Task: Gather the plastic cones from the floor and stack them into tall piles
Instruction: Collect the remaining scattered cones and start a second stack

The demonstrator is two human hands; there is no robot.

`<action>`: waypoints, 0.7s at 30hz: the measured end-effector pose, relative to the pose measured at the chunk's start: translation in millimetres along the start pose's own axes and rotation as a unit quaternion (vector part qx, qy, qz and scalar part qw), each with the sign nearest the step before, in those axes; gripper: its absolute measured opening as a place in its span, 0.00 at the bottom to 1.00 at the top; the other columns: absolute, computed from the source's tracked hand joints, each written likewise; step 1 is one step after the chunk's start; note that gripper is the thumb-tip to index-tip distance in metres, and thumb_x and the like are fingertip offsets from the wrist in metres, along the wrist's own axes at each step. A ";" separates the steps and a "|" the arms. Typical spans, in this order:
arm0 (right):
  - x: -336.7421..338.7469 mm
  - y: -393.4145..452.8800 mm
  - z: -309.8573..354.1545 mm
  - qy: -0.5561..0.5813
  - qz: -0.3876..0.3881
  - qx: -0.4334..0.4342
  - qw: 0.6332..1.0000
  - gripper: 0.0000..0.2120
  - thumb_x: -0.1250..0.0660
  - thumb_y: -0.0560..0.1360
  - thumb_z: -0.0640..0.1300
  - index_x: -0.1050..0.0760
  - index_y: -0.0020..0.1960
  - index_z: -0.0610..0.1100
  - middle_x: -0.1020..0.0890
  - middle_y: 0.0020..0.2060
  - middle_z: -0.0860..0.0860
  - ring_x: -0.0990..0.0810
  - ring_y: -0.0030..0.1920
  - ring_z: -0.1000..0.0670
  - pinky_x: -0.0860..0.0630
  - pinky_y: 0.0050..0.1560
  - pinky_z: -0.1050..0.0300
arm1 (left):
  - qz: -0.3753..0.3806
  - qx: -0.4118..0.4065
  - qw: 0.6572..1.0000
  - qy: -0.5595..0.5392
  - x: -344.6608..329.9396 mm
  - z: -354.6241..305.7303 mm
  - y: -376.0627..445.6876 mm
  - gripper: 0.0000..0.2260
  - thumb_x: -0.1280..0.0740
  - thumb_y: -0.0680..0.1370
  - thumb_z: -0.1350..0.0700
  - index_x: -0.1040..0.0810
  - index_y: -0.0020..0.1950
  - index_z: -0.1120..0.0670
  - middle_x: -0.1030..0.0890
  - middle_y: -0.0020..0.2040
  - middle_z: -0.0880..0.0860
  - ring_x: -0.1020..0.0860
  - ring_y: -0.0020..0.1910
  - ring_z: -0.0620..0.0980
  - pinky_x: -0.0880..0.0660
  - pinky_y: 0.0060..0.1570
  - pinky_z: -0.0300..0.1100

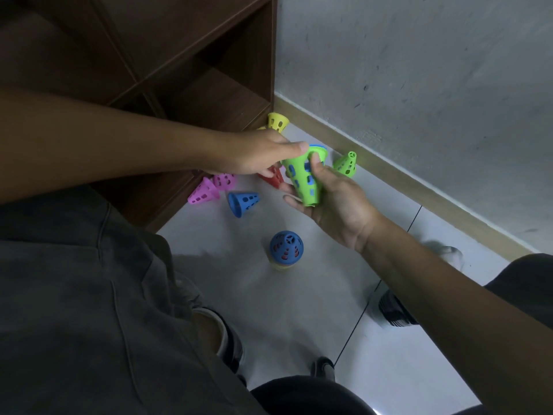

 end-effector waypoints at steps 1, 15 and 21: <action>4.8 0.6 1.8 -0.004 -0.013 0.002 1.000 0.24 0.38 0.82 0.54 0.30 0.72 0.39 0.18 0.62 0.43 0.19 0.63 0.41 0.20 0.62 0.48 | -0.002 0.008 1.000 0.006 -1.0 0.1 0.5 0.23 0.46 0.85 0.43 0.26 0.72 0.56 0.23 0.69 0.55 0.26 0.70 0.52 0.25 0.61 0.41; 34.9 -3.4 4.9 -0.249 -0.096 -0.009 0.964 0.22 0.26 0.72 0.56 0.25 0.58 0.43 0.14 0.47 0.42 0.13 0.43 0.43 0.18 0.40 0.52 | 0.121 -0.048 0.955 0.268 -31.9 6.5 -16.4 0.30 0.42 0.77 0.38 0.27 0.66 0.60 0.24 0.61 0.65 0.25 0.59 0.62 0.28 0.61 0.60; 48.1 1.1 -7.9 -0.598 -0.094 -0.004 0.796 0.26 0.23 0.66 0.63 0.27 0.57 0.54 0.18 0.49 0.52 0.18 0.43 0.50 0.20 0.41 0.56 | 0.139 -0.003 0.889 0.436 -5.1 42.7 -22.6 0.20 0.37 0.83 0.47 0.31 0.75 0.49 0.25 0.58 0.45 0.27 0.54 0.42 0.33 0.47 0.33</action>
Point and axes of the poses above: each hand's wrist, its own y-axis towards the middle knuckle, its own x-axis out of the back of the hand, z = x × y, the point moved 10 cm from there along y, towards the middle knuckle
